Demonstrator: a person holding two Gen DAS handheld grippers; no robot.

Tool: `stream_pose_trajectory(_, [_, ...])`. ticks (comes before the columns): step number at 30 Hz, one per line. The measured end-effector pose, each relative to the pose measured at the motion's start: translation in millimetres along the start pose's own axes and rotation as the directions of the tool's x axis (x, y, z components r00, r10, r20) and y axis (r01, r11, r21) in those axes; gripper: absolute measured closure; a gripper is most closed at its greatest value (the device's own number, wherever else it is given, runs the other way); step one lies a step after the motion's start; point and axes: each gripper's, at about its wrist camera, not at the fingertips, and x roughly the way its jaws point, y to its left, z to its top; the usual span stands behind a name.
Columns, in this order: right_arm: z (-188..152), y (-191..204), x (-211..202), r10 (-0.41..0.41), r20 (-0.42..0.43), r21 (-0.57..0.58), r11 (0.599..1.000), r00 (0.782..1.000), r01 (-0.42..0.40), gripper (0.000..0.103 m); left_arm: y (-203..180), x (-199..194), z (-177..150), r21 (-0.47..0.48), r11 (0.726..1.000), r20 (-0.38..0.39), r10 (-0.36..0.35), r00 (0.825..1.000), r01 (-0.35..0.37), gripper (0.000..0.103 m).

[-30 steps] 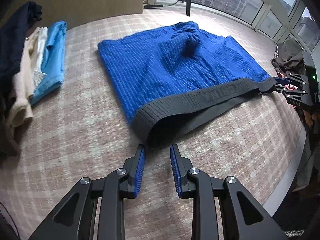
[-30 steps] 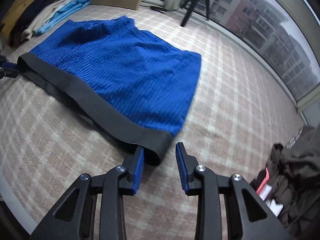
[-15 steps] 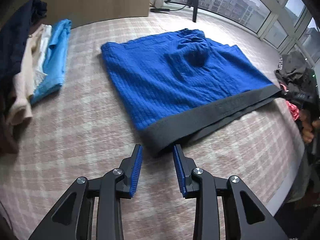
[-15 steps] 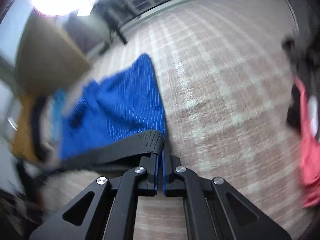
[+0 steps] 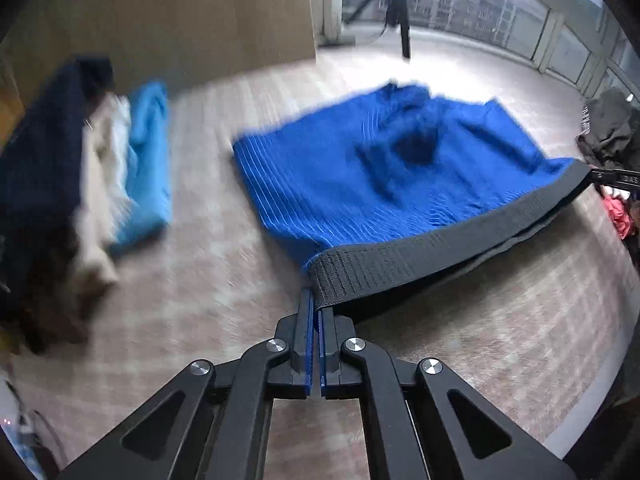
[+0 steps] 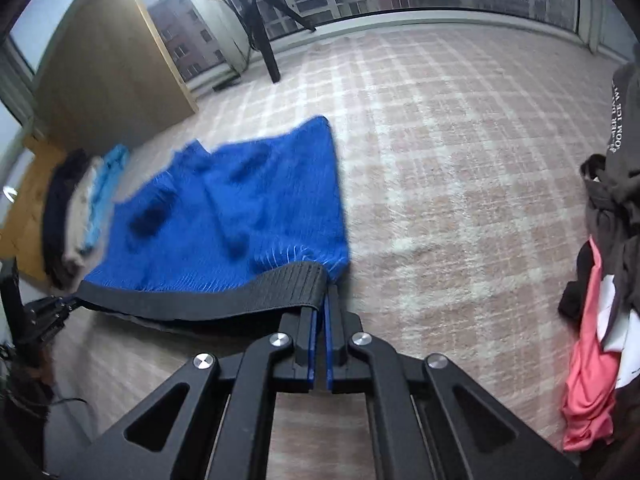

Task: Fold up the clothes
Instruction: 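Grasp the black waistband with both tools and lift it, then lower the shorts flat again and open both tools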

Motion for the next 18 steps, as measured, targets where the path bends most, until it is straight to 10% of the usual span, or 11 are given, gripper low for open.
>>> stream_pose_trajectory(9, [50.0, 36.4, -38.1, 0.002, -0.057, -0.105, 0.994, 0.998, -0.008, 0.1, 12.7, -59.4, 69.1, 0.18, 0.983, -0.051, 0.035, 0.998, -0.025, 0.102])
stream_pose_trajectory(14, [149.8, 53.5, -84.2, 0.013, 0.131, -0.074, 0.997, 0.991, -0.003, 0.1, 43.2, -95.9, 176.3, 0.12, 0.992, 0.028, 0.037, 0.999, -0.041, 0.102])
stream_pose_trajectory(18, [172.1, 66.3, -139.8, 0.053, 0.277, -0.065, 0.997, 0.959, -0.037, 0.1, 46.3, -159.2, 198.9, 0.142, 0.988, 0.169, 0.034, 0.985, -0.058, 0.101])
